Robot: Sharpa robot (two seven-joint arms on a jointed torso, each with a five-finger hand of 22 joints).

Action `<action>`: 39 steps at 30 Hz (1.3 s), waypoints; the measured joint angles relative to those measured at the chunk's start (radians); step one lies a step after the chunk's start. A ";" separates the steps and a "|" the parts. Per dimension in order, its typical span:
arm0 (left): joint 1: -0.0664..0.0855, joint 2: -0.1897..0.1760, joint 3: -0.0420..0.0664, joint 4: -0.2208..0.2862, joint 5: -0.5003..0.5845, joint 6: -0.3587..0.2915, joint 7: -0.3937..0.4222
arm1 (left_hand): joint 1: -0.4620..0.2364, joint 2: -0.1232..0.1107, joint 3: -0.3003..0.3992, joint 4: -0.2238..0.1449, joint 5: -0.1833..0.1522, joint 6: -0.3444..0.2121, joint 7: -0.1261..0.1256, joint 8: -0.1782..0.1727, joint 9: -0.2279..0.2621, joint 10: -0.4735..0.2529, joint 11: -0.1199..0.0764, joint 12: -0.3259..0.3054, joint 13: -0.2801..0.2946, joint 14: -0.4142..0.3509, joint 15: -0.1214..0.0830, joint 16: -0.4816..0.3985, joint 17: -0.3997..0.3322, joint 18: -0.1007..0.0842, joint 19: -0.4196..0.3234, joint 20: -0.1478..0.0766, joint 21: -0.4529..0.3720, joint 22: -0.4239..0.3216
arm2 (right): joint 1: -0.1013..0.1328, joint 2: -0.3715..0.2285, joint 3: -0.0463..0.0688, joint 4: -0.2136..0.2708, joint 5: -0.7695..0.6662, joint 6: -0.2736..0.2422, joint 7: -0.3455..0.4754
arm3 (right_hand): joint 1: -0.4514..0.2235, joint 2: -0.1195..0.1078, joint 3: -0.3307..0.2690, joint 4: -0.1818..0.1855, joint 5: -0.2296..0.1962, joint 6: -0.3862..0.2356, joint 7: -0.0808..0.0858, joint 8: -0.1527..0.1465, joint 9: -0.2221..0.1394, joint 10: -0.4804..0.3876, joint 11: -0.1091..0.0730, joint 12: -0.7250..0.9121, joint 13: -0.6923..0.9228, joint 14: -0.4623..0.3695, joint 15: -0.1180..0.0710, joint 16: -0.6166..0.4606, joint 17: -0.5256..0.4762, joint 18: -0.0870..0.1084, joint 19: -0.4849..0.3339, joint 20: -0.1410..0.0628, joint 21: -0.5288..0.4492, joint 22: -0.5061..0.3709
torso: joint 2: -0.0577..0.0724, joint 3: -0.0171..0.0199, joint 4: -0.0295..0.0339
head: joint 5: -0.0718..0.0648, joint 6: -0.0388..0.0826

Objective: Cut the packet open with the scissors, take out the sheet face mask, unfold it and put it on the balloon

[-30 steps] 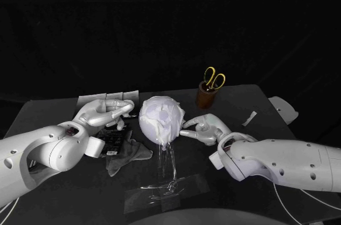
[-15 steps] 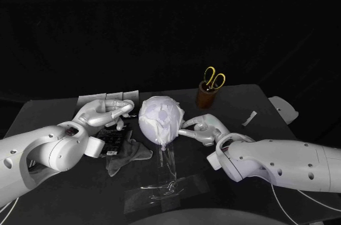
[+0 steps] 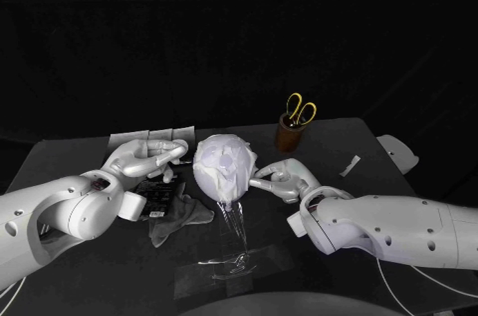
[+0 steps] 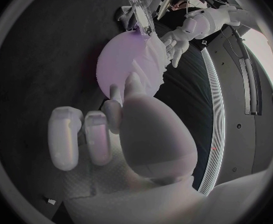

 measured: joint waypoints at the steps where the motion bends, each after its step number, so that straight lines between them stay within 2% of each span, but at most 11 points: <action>1: 0.000 0.000 0.000 0.000 0.000 0.000 0.000 | 0.000 0.000 0.000 0.000 0.000 0.000 0.000 0.000 0.000 0.000 0.000 0.000 0.000 0.000 0.000 0.000 0.000 0.000 0.000 0.000 0.000 0.000 | 0.000 0.001 0.000 0.000 0.001 -0.003 0.001 | 0.003 -0.003 0.004 -0.004 0.000 0.005 -0.005 0.004 0.003 0.000 0.000 0.001 0.000 0.000 -0.001 0.000 0.000 -0.001 0.000 -0.005 0.003 0.000 | 0.000 -0.0001 0.0000 | 0.000 0.000; 7: 0.000 -0.001 0.000 -0.001 0.000 0.000 -0.003 | 0.000 0.000 0.000 0.000 0.000 0.000 0.000 0.000 0.000 -0.004 -0.003 0.000 0.002 0.000 0.000 0.000 0.004 -0.001 0.000 0.000 0.000 0.001 | 0.000 0.003 0.000 0.001 0.005 -0.025 0.013 | 0.021 -0.021 0.034 -0.034 0.000 0.029 -0.029 0.029 0.015 0.000 0.000 0.001 -0.005 0.001 -0.002 -0.001 0.000 -0.006 -0.002 -0.020 0.022 0.000 | 0.000 0.0000 -0.0001 | 0.001 -0.003; 10: 0.000 -0.001 0.000 -0.001 -0.001 0.000 -0.004 | 0.000 0.000 0.000 0.000 0.000 0.000 0.000 0.000 0.000 -0.004 -0.003 0.000 0.002 0.004 0.004 0.000 0.006 -0.001 0.000 0.000 0.004 0.001 | 0.000 0.004 0.000 0.001 0.008 -0.036 0.021 | 0.027 -0.027 0.045 -0.045 0.000 0.038 -0.031 0.041 0.022 0.000 0.000 0.002 -0.005 0.001 -0.002 -0.001 -0.001 -0.007 0.001 -0.026 0.029 0.000 | 0.000 0.0001 -0.0002 | 0.001 -0.004; 13: 0.000 -0.001 0.000 -0.001 -0.001 0.000 -0.005 | 0.000 0.000 0.000 0.000 0.000 0.000 0.000 0.000 0.000 -0.004 -0.003 0.000 0.002 0.004 0.004 0.000 0.006 -0.001 0.000 0.000 0.004 0.001 | -0.001 0.004 0.000 0.001 0.013 -0.045 0.030 | 0.031 -0.031 0.056 -0.056 0.000 0.048 -0.041 0.056 0.032 0.000 0.000 0.003 -0.005 0.001 -0.002 -0.001 -0.001 -0.010 -0.001 -0.034 0.034 0.000 | 0.000 0.0004 -0.0005 | 0.000 -0.005; 26: 0.000 -0.003 -0.001 -0.002 -0.001 0.000 -0.010 | 0.000 0.000 0.000 0.000 0.000 0.000 0.000 0.000 0.000 -0.004 -0.003 0.000 0.004 0.004 0.004 -0.001 0.008 -0.001 0.000 0.000 0.004 0.003 | -0.001 0.001 0.001 0.001 0.034 -0.077 0.061 | 0.031 -0.031 0.098 -0.070 0.000 0.054 -0.040 0.083 0.054 0.000 0.000 0.007 -0.004 0.001 -0.002 0.000 0.000 -0.014 -0.001 -0.036 0.036 0.000 | 0.000 0.0006 -0.0008 | -0.004 -0.009; 30: 0.000 -0.004 -0.001 -0.002 -0.001 -0.001 -0.011 | 0.008 0.001 0.000 0.000 0.000 0.000 0.000 0.000 0.000 -0.004 -0.003 0.000 0.004 0.004 0.004 -0.001 0.008 -0.002 0.000 0.000 0.004 0.005 | -0.001 -0.002 0.001 0.004 0.036 -0.081 0.061 | 0.031 -0.031 0.127 -0.079 0.000 0.054 -0.040 0.096 0.066 0.000 0.000 0.009 -0.002 -0.001 -0.004 0.000 0.000 -0.015 -0.001 -0.042 0.041 0.000 | 0.000 0.0006 -0.0012 | -0.005 -0.012; 35: 0.000 -0.004 -0.001 -0.002 -0.001 -0.001 -0.013 | 0.008 0.000 0.000 0.000 0.000 0.000 0.000 0.000 0.000 -0.011 -0.003 0.000 0.005 0.004 0.004 -0.001 0.006 -0.008 0.000 0.000 0.004 0.005 | 0.000 -0.004 0.001 0.012 0.034 -0.084 0.059 | 0.031 -0.031 0.227 -0.103 -0.003 0.032 -0.041 0.128 0.111 0.000 0.000 0.009 -0.004 -0.002 -0.006 0.000 0.000 -0.015 -0.001 -0.042 0.041 0.000 | 0.000 0.0006 -0.0012 | -0.006 -0.013; 39: 0.000 -0.005 -0.001 -0.002 -0.001 -0.001 -0.014 | 0.008 0.000 0.000 0.000 0.000 0.000 0.000 0.000 0.000 -0.011 -0.003 0.000 0.005 0.004 0.004 -0.001 0.005 -0.008 0.000 0.000 0.008 0.006 | 0.000 -0.007 0.001 0.014 0.029 -0.085 0.053 | 0.031 -0.031 0.356 -0.131 -0.005 0.014 -0.037 0.151 0.144 0.000 0.000 0.018 -0.008 0.001 -0.009 0.000 0.000 -0.015 -0.001 -0.042 0.041 0.000 | 0.000 0.0006 -0.0008 | -0.009 -0.014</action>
